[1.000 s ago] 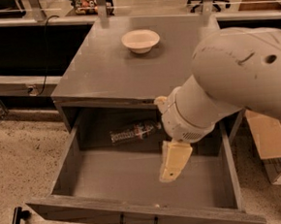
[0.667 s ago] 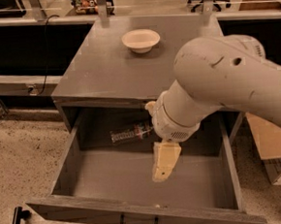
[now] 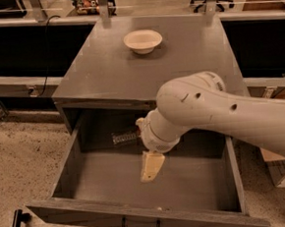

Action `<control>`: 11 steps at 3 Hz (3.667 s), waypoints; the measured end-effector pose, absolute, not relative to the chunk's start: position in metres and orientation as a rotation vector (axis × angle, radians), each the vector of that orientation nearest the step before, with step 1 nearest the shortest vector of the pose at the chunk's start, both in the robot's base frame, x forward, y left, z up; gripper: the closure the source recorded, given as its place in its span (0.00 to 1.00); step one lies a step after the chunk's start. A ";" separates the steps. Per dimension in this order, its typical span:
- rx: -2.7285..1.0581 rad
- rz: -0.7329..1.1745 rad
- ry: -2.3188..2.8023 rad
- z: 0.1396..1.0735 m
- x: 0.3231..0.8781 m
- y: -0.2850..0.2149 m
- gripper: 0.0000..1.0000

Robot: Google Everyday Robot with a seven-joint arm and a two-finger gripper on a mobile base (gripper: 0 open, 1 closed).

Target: Pick water bottle from top drawer and place on counter

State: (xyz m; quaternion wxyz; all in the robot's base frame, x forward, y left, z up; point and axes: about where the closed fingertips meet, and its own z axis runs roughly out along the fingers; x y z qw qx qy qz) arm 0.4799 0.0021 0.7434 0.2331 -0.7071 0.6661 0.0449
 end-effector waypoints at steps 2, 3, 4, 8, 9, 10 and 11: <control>-1.901 -0.042 1.801 0.689 0.527 0.016 0.13; -1.897 -0.103 1.794 0.667 0.556 0.019 0.12; -1.886 -0.124 1.779 0.654 0.580 0.024 0.12; -1.980 -0.033 1.816 0.615 0.602 0.025 0.54; -2.021 -0.002 1.774 0.627 0.583 0.024 0.77; -2.024 0.026 1.732 0.669 0.540 0.017 0.99; -1.997 0.031 1.695 0.739 0.498 -0.004 1.00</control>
Offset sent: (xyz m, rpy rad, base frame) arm 0.0821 0.0203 -0.0919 -0.0913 -0.1840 -0.0612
